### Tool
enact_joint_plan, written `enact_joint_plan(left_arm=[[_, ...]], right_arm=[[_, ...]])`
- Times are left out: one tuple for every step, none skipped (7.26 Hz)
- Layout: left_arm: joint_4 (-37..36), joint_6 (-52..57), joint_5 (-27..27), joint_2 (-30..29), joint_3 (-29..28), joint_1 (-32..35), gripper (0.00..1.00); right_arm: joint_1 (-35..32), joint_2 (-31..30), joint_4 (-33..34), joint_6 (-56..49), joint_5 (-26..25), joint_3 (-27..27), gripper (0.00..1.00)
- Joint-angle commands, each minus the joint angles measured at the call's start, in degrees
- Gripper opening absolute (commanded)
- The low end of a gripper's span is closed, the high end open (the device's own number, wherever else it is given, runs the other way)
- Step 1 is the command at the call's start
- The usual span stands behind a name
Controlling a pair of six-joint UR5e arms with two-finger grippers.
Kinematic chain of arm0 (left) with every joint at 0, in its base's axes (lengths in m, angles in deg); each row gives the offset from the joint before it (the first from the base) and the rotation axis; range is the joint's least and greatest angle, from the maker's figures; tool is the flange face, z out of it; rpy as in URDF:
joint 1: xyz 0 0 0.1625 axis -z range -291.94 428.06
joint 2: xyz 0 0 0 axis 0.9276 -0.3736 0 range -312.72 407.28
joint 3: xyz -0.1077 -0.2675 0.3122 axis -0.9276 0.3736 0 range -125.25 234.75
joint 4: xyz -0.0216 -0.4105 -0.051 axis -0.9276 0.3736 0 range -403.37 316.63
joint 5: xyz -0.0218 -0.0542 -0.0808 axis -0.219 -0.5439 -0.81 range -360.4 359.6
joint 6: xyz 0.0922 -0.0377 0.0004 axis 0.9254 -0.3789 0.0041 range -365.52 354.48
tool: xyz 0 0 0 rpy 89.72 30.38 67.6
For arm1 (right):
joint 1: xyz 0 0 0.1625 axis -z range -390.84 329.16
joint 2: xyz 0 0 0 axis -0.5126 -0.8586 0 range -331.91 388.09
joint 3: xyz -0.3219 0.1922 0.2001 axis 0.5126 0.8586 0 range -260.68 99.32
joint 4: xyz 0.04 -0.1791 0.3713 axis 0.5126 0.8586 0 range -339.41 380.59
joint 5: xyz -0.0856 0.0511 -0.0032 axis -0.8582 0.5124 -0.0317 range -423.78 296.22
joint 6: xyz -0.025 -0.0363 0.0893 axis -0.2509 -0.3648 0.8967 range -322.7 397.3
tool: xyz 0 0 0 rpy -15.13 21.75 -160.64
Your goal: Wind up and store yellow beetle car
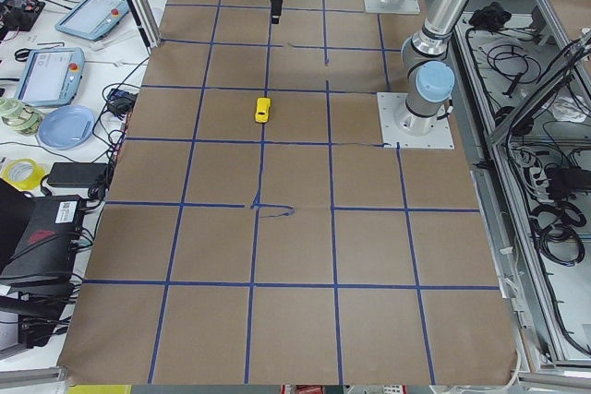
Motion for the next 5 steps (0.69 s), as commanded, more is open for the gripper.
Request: enact_joint_plan(left_arm=[[0.0, 0.1, -0.1, -0.1, -0.1, 0.0, 1.0], [0.0, 0.1, -0.2, -0.1, -0.1, 0.0, 1.0], [0.1, 0.1, -0.1, -0.1, -0.1, 0.0, 1.0], [0.2, 0.1, -0.5, -0.1, -0.4, 0.0, 1.0], [0.2, 0.1, -0.2, -0.1, -0.3, 0.0, 1.0]], right_arm=[[0.0, 0.0, 0.0, -0.1, 0.0, 0.0, 1.0], [0.0, 0.0, 0.1, 0.0, 0.0, 0.0, 1.0], [0.0, 0.0, 0.0, 0.0, 0.0, 0.0, 1.0], [0.0, 0.0, 0.0, 0.0, 0.0, 0.0, 1.0], [0.0, 0.0, 0.0, 0.0, 0.0, 0.0, 1.0]])
